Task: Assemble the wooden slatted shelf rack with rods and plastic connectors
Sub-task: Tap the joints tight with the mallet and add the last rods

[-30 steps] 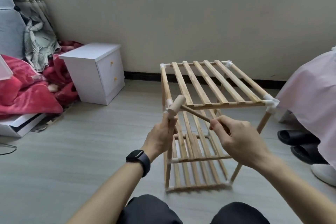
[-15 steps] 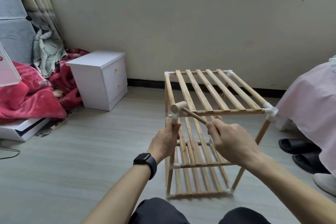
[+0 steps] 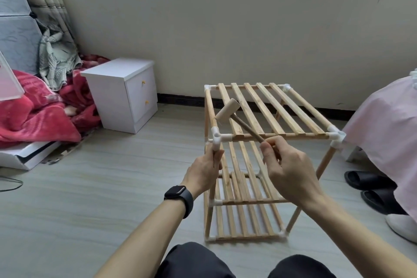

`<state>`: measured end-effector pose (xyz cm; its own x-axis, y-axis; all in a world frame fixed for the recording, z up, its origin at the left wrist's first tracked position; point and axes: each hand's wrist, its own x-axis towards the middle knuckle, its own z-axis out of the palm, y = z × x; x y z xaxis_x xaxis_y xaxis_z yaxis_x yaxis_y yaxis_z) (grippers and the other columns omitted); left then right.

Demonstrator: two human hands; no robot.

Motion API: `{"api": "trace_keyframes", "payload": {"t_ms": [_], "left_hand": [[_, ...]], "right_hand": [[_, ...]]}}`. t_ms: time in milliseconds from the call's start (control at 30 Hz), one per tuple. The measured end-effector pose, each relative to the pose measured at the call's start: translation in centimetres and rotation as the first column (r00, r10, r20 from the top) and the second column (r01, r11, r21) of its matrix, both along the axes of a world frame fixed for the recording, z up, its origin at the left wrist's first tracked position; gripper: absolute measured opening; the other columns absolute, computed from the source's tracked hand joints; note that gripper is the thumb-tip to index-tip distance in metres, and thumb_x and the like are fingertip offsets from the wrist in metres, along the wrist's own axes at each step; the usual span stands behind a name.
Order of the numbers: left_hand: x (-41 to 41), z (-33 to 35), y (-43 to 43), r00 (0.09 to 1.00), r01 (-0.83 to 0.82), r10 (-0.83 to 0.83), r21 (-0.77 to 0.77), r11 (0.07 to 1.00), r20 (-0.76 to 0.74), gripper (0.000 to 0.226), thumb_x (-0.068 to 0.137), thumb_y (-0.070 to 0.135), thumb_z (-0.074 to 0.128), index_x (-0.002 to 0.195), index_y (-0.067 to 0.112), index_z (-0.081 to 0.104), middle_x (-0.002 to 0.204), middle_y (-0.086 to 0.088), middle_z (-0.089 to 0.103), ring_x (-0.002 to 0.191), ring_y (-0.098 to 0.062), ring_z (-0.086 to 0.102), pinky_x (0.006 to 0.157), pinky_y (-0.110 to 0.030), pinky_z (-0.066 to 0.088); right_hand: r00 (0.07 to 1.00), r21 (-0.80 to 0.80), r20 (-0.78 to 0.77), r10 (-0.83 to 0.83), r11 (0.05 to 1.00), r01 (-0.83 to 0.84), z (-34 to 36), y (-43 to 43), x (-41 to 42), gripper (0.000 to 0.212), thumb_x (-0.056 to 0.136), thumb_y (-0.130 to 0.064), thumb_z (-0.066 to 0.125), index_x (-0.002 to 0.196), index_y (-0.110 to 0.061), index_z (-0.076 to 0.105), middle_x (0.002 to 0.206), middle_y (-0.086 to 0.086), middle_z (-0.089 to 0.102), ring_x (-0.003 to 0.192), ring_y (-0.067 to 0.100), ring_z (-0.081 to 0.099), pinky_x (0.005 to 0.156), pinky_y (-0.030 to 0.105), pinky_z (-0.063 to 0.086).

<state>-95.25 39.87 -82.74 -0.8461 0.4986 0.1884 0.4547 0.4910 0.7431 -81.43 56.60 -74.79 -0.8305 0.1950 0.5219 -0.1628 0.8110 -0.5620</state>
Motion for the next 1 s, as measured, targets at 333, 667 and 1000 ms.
{"api": "trace_keyframes", "payload": {"t_ms": [333,667,1000], "left_hand": [[-0.1,0.1,0.0,1.0,-0.011,0.012,-0.033,0.999,0.024,0.039,0.103,0.059,0.018,0.113,0.031,0.044,0.081,-0.001,0.065,0.07,-0.024,0.065,0.067,-0.053,0.058],[-0.1,0.2,-0.1,0.999,-0.008,0.009,-0.022,1.0,0.034,0.037,0.105,0.056,0.02,0.117,0.029,0.043,0.081,-0.001,0.064,0.068,-0.023,0.065,0.066,-0.052,0.059],[-0.1,0.5,-0.2,1.0,0.0,0.001,-0.037,0.999,0.03,0.036,0.104,0.057,0.02,0.115,0.031,0.043,0.083,-0.002,0.065,0.071,-0.024,0.066,0.067,-0.051,0.059]], "right_hand": [[0.994,0.004,-0.102,0.046,0.999,-0.046,4.4,-0.5,-0.5,0.016,0.106,-0.023,0.049,0.105,-0.016,0.064,0.057,-0.003,0.052,0.042,0.009,0.047,0.037,0.014,0.032],[0.996,0.001,-0.012,0.089,0.996,-0.089,4.1,-0.5,0.1,0.017,0.107,-0.024,0.048,0.103,-0.016,0.062,0.056,0.0,0.054,0.038,0.009,0.045,0.035,0.017,0.032],[0.981,-0.307,0.125,0.15,0.946,-0.106,5.8,-0.9,-0.3,0.014,0.102,-0.019,0.057,0.112,-0.028,0.059,0.078,0.009,0.071,0.049,0.006,0.053,0.044,0.016,0.041]]}}
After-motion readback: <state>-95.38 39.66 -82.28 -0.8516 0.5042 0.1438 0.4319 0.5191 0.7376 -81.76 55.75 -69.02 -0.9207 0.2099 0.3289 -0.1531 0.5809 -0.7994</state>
